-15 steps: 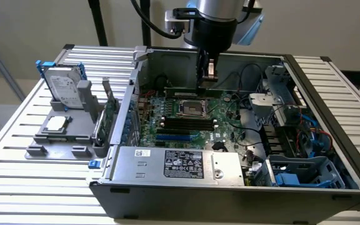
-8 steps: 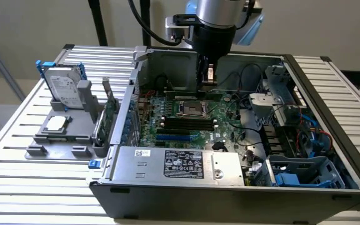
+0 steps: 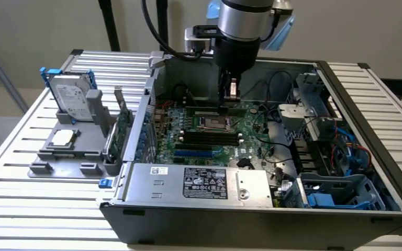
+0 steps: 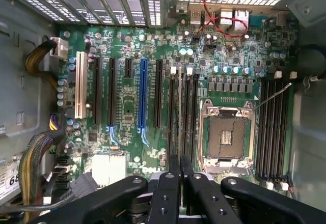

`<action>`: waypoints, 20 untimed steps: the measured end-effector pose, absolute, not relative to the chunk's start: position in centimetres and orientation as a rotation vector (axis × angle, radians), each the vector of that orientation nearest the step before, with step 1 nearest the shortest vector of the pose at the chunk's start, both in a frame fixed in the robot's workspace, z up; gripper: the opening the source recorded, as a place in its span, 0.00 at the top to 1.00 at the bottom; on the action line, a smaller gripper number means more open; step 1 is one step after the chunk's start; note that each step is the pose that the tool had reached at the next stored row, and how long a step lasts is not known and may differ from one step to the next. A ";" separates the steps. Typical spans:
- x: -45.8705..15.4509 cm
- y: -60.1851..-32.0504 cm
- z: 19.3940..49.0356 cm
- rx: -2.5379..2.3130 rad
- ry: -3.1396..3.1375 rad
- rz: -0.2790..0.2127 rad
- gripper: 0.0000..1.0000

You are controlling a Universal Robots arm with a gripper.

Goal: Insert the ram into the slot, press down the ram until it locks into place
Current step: 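Insert the ram into the slot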

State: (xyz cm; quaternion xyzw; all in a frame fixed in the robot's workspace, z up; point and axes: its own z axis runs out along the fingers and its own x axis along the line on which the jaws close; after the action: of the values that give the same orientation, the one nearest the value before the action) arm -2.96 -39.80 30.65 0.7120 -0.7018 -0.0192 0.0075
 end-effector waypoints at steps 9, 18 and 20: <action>-3.0 -39.6 29.0 2.206 -2.214 -0.059 0.87; -3.0 -39.6 27.4 2.197 -2.217 -0.050 0.87; -3.0 -39.6 27.0 2.195 -2.217 -0.045 0.87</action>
State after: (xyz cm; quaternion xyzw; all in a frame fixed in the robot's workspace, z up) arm -2.96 -39.57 27.04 0.7036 -0.7104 -0.0146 0.0107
